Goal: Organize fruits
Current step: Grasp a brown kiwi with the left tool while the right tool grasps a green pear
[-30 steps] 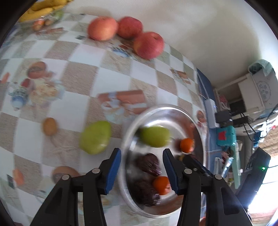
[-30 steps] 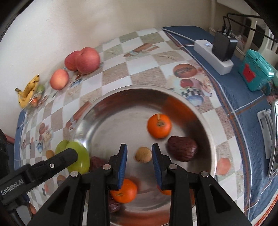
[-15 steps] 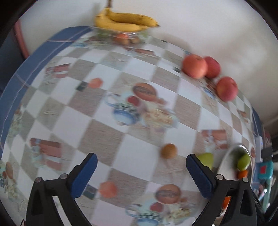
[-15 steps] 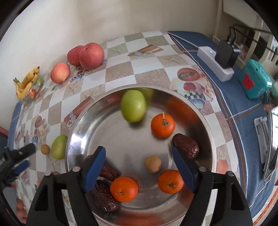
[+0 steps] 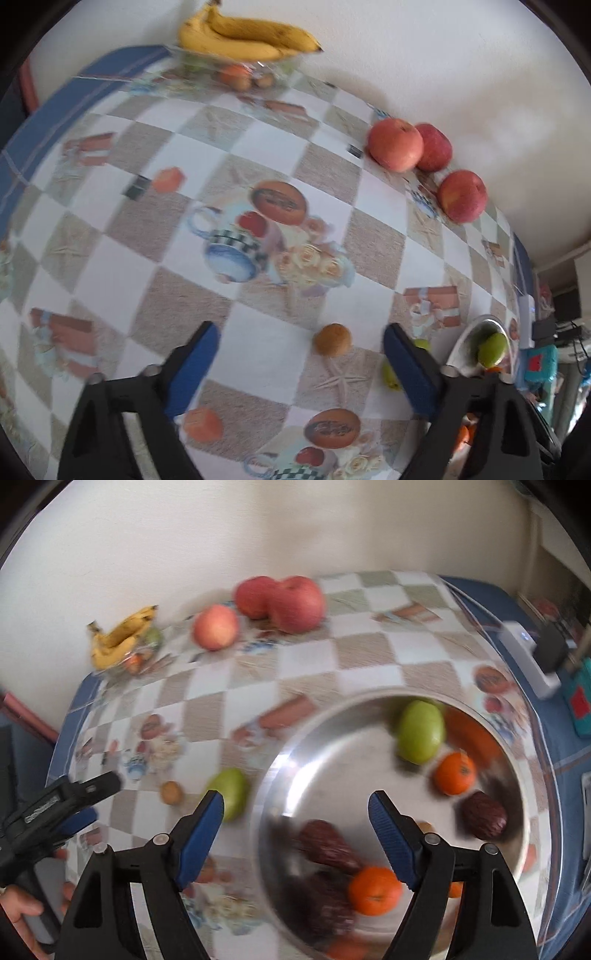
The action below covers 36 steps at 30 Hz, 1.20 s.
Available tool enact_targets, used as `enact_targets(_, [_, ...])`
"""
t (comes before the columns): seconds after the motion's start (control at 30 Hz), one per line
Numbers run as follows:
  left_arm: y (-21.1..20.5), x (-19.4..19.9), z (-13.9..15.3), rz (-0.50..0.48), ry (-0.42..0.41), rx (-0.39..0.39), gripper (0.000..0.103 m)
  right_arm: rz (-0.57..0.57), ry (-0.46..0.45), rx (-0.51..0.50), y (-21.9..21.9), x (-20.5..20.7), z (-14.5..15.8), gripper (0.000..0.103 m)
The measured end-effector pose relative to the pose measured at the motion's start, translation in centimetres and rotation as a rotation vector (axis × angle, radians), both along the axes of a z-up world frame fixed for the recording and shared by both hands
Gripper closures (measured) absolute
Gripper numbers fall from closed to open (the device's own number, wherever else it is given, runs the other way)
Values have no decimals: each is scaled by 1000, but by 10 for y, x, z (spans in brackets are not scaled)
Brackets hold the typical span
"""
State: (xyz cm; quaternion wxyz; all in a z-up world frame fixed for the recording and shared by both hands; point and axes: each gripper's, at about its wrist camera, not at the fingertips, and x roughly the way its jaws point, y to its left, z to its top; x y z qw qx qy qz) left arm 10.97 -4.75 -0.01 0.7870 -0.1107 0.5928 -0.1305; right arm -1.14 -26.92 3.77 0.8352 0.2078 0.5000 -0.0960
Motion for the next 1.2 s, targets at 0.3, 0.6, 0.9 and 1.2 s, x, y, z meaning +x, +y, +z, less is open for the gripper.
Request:
enact_targets(0.3, [-19,9,-23,-74,93,-53,53,158,95,-47,48,51,-12,44])
enact_targets(0.6, [-19,10,-34,-54,137,-84,75,213,163,-109,61,65,-29,44])
enact_targets(0.9, [9,18,-23,30,116,-118,76,263,208,-185,74,77,-34,44])
enact_targets(1.2, [18,15,-15,46,103,-135,76,270,244,-213,83,78,-50,53])
